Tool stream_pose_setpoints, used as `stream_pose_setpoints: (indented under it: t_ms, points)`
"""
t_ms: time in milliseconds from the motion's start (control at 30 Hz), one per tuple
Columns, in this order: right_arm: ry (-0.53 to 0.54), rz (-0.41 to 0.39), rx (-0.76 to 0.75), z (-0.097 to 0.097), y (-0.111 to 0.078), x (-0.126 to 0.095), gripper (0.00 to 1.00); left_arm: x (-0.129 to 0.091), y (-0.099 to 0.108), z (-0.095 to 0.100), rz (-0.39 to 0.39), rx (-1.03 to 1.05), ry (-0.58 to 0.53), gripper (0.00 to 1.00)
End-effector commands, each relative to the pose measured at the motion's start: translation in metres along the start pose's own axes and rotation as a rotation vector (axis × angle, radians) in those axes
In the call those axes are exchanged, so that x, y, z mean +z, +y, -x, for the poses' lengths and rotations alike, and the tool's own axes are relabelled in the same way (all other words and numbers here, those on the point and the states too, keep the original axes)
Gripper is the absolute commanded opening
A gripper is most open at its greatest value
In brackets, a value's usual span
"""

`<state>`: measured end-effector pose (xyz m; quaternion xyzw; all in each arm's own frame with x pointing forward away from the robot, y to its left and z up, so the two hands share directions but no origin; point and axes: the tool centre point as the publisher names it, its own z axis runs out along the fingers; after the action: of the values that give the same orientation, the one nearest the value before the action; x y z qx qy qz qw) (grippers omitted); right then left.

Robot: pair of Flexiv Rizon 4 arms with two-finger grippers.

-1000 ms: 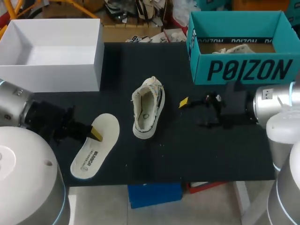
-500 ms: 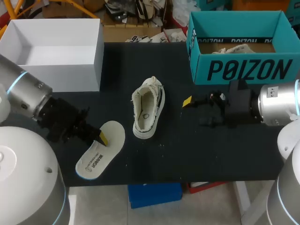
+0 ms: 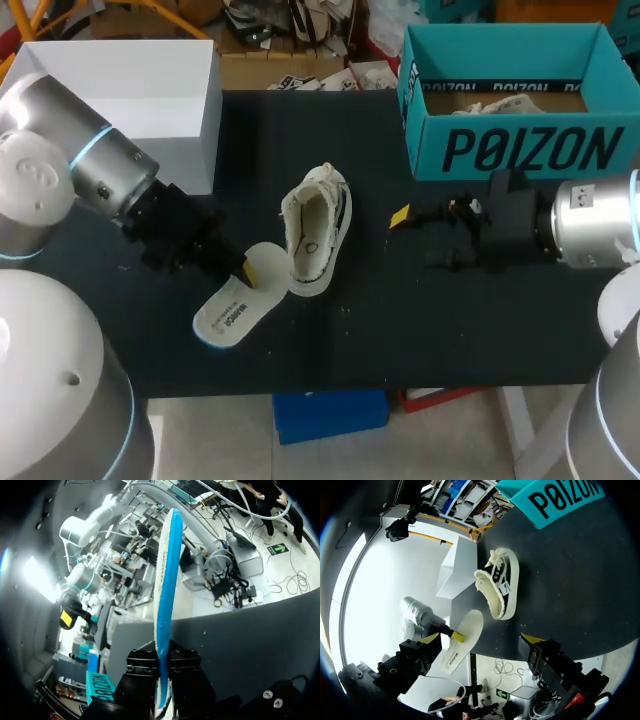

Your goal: Take the shoe out of the shoebox, open the shoe tongue, remove and reinsert the insole, then place the shoe into the shoebox

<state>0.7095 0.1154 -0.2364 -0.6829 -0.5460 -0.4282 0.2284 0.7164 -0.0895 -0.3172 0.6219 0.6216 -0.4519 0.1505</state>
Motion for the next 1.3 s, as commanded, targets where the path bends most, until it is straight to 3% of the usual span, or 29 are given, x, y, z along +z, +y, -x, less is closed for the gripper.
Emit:
stream_pose_setpoints:
  t_ms: [33,867,1300]
  points:
    - [0.0,0.0,0.0,0.0,0.0,-0.001,1.0,0.014,0.027,0.006,-0.075,-0.001,0.013,0.0]
    - [0.0,0.0,0.0,0.0,0.0,-0.001,1.0,0.036,0.098,0.019,-0.024,0.007,0.083,0.0]
    - [0.0,0.0,0.0,0.0,0.0,-0.001,1.0,0.041,0.125,0.026,0.026,-0.008,0.096,0.0]
